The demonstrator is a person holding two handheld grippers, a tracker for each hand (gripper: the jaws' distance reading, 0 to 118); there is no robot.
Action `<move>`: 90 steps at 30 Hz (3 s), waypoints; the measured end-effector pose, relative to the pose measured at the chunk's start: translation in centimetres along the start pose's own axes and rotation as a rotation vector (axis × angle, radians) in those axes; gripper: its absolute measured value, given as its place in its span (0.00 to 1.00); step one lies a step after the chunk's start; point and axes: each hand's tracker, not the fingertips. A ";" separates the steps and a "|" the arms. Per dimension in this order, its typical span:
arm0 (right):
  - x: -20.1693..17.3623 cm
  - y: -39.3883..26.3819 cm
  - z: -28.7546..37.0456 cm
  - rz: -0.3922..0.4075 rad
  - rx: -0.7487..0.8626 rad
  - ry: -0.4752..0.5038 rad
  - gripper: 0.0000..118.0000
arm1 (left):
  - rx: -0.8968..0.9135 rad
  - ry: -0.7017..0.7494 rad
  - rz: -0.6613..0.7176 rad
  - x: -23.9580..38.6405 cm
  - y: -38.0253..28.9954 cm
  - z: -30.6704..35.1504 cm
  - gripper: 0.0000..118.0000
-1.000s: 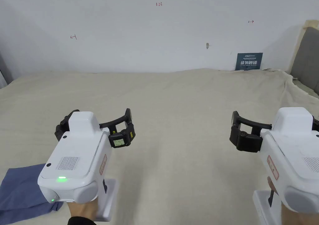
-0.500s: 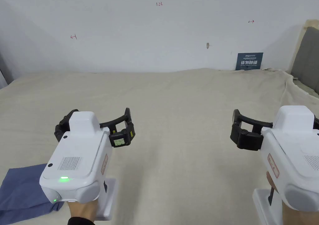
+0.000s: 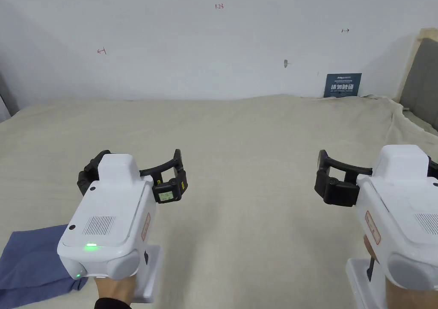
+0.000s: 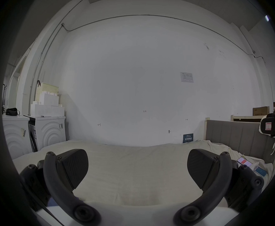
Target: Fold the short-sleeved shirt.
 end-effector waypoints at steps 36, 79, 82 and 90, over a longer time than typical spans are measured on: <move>-0.3 0.3 0.2 0.012 0.008 0.005 1.00 | -0.003 0.005 0.007 -0.2 0.1 0.2 1.00; 0.5 3.2 -1.2 -0.303 -0.431 -0.204 0.99 | 0.004 -0.007 0.043 -0.9 0.6 0.4 1.00; 0.3 3.1 -1.3 -0.280 -0.417 -0.199 0.99 | 0.011 -0.006 0.047 -0.9 0.6 0.4 1.00; 0.1 2.9 -1.4 -0.281 -0.433 -0.165 0.98 | 0.011 -0.008 0.036 -0.9 0.5 0.6 1.00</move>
